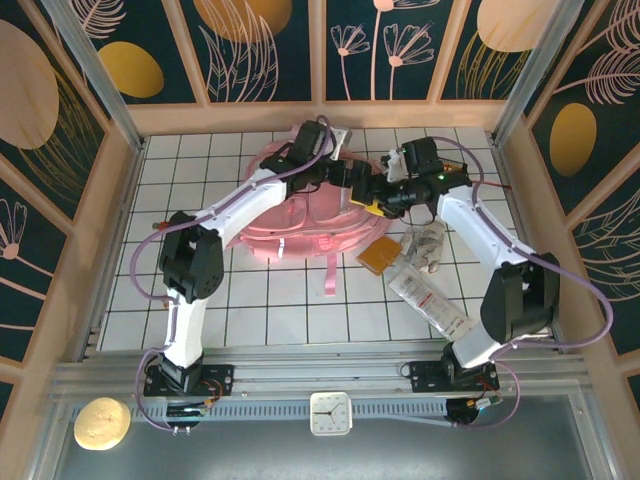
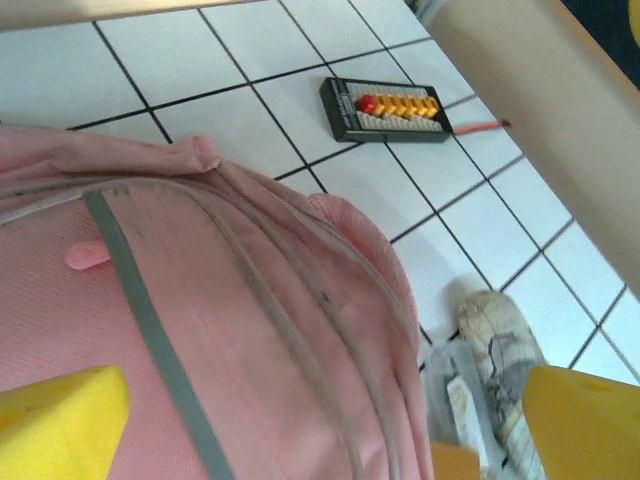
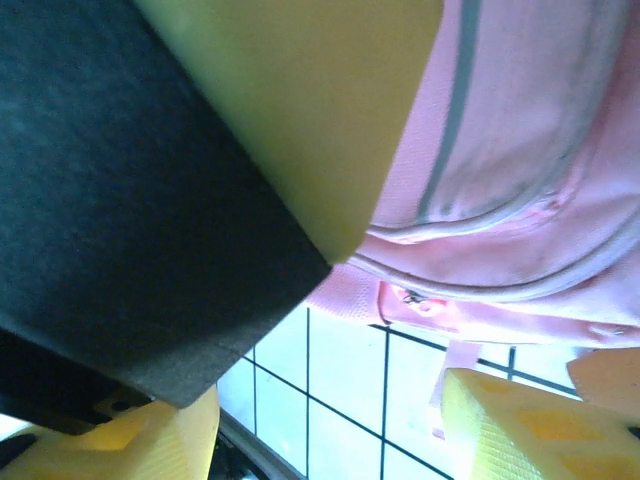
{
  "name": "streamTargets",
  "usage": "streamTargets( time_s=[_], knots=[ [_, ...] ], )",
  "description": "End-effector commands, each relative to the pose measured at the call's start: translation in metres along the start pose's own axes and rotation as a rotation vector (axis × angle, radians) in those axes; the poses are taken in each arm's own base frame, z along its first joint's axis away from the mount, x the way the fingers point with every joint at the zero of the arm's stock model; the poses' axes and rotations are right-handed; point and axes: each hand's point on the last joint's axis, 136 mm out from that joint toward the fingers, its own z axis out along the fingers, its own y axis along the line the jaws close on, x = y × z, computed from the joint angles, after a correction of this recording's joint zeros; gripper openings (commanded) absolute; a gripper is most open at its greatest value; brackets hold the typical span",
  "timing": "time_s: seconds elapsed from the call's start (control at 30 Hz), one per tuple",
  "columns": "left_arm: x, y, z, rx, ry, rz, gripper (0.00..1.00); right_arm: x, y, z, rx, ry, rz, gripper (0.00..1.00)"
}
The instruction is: Pack the student bag
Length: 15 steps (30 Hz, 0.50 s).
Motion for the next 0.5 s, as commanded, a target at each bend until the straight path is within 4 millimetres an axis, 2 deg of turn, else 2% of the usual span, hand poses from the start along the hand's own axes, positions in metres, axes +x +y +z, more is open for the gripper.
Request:
streamTargets(
  time_s=[0.0,0.1,0.17,0.27,0.3,0.33,0.37,0.43,0.47],
  knots=[
    [0.044,0.001,-0.017,0.001,0.192,-0.083,0.99,-0.083,-0.116,-0.014,0.296,-0.215,0.141,0.6],
    [0.039,0.009,-0.024,-0.073,0.183,-0.101,0.99,-0.093,-0.131,0.01,0.306,-0.151,0.105,0.6],
    [0.042,0.02,-0.028,-0.144,0.204,-0.104,0.99,-0.101,-0.139,0.017,0.325,-0.141,0.093,0.6],
    [0.045,0.039,-0.044,-0.262,0.186,-0.09,0.99,-0.114,-0.144,0.012,0.347,-0.166,0.081,0.6],
    [0.046,0.051,-0.052,-0.334,0.175,-0.1,0.99,-0.116,-0.143,0.009,0.336,-0.176,0.076,0.6],
    [0.049,0.066,-0.058,-0.414,0.178,-0.117,0.99,-0.117,-0.137,0.006,0.301,-0.182,0.06,0.61],
    [0.056,0.077,-0.06,-0.448,0.206,-0.14,0.99,-0.116,-0.121,0.005,0.205,-0.18,0.017,0.61],
    [0.065,0.073,-0.049,-0.365,0.258,-0.134,0.99,-0.105,-0.07,0.001,-0.064,-0.158,-0.118,0.61],
    [0.062,0.063,-0.044,-0.31,0.25,-0.107,0.99,-0.094,-0.047,-0.001,-0.194,-0.125,-0.166,0.61]
  ],
)
